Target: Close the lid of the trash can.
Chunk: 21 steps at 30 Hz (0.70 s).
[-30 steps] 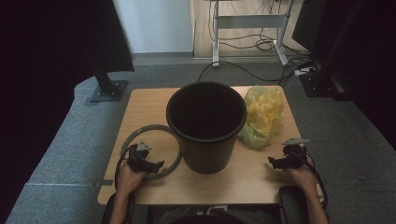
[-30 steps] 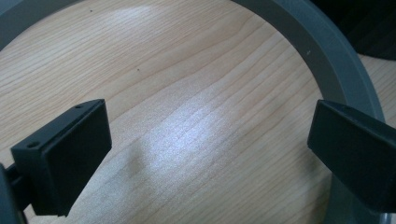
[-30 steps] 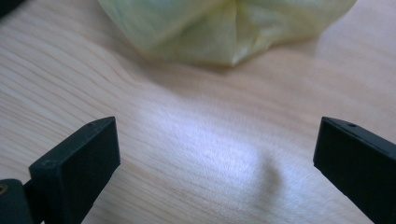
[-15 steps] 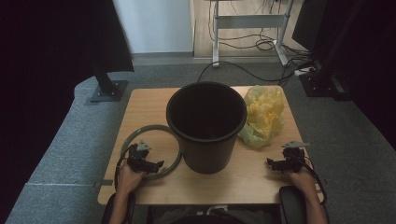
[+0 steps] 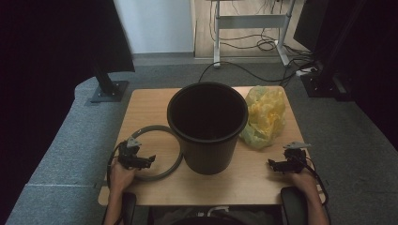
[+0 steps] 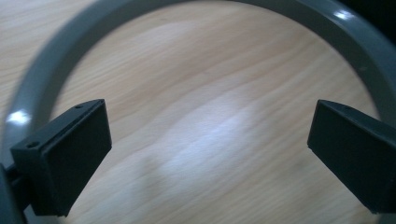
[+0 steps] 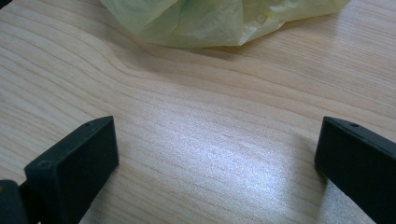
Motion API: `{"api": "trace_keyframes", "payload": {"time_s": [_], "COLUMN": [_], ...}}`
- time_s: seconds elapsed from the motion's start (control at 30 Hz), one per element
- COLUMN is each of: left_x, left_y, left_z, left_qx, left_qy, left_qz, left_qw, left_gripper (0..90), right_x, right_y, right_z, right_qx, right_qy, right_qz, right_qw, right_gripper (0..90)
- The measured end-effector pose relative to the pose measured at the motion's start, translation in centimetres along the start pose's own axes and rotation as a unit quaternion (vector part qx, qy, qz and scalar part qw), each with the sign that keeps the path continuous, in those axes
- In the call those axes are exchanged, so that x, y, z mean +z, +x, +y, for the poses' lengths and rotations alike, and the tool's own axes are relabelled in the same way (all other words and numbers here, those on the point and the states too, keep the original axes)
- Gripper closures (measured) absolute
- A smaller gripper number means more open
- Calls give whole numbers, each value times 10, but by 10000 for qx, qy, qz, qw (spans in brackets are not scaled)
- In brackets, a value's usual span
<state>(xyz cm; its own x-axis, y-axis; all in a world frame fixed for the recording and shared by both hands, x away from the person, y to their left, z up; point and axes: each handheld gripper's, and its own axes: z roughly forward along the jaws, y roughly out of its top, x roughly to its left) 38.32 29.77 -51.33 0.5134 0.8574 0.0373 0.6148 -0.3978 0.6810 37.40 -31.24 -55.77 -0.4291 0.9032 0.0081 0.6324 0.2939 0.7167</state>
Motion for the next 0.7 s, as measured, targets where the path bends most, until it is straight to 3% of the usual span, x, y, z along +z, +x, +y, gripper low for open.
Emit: {"api": "trace_keyframes", "payload": {"time_s": [0.2, 0.23, 0.33, 0.6, 0.7], "left_x": [-7, -8, -8, 4, 8], "left_y": [22, 30, 40, 57, 57], "left_z": [-6, -9, -14, -28, -29], "left_qx": [-263, -381, -567, -992, -1003], "left_qy": [-54, -77, -119, 6, 44], "left_qz": [276, 399, 469, 436, 391], "left_qw": [9993, 9984, 9972, 9941, 9942], "left_gripper": [0, 0, 0, 0, 0], "right_x": [0, 0, 0, 0, 0], "right_y": [0, 0, 0, 0, 0], "right_z": [0, 0, 0, 0, 0], "right_qx": [0, 1, -4, -12, -12], "right_qy": [1, 1, 0, -2, -1], "right_qz": [5, 5, 10, 16, 16], "right_qw": [10000, 10000, 10000, 10000, 10000], "right_gripper": [0, 0, 0, 0, 0]}}
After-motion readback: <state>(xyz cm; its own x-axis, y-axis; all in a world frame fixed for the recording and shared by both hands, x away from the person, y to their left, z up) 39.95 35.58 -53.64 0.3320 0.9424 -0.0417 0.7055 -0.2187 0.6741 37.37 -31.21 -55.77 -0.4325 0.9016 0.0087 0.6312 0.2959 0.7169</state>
